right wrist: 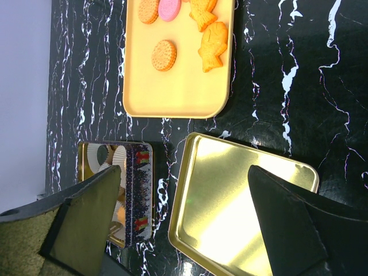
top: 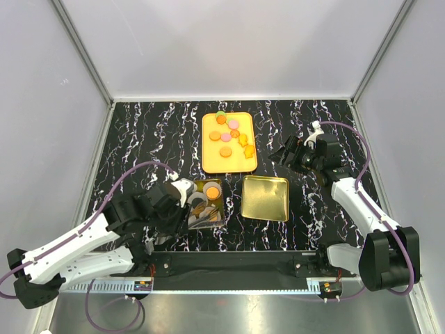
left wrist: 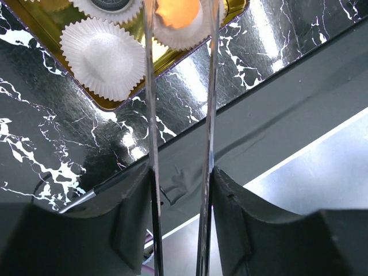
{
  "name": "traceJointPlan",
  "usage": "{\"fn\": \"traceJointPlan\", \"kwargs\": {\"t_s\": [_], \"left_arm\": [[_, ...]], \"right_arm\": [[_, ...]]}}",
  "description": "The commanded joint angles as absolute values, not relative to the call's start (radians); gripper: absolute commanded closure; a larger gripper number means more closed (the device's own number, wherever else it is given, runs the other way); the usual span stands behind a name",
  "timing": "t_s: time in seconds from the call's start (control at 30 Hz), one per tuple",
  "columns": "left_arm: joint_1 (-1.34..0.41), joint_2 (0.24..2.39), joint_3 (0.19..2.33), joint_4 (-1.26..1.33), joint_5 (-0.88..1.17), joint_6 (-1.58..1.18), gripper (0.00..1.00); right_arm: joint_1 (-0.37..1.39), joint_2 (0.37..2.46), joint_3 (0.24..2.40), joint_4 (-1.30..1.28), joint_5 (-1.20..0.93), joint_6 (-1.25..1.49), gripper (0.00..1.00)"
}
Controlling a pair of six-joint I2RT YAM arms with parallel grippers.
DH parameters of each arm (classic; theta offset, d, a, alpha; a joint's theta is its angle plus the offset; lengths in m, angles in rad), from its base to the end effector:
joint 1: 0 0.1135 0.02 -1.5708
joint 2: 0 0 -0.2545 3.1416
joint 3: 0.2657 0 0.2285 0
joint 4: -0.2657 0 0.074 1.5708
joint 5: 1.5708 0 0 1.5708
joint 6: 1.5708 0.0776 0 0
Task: Pack the cookies
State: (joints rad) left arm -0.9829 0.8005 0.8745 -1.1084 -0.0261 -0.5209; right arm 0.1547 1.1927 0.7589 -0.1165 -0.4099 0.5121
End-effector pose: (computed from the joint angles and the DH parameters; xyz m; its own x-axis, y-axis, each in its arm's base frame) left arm 0.0769 -0.1118 0.2420 -0.8238 0.3390 -0.4544 0.4779 0.8465 -0.2349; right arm 0.2670 0.0729 0.2359 -0.6841 0.3482 -0.6409 -0.1626 0.7838 0.5993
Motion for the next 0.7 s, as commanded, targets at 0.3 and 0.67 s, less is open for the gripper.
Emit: {"fn": "traceJointPlan", "kwargs": {"t_s": [0.3,0.67], "left_arm": [[-0.988,0.801,0.965,-1.117,-0.057,-0.508,0.55],[-0.974,1.046,1.304,-1.079,-0.270,-0.431,0.55]], "right_arm": [[0.158,1.183,0.796,-0.083,-0.414,0.499,0.00],[0.160,1.180,0.795,-0.080,-0.416,0.502,0.00]]}}
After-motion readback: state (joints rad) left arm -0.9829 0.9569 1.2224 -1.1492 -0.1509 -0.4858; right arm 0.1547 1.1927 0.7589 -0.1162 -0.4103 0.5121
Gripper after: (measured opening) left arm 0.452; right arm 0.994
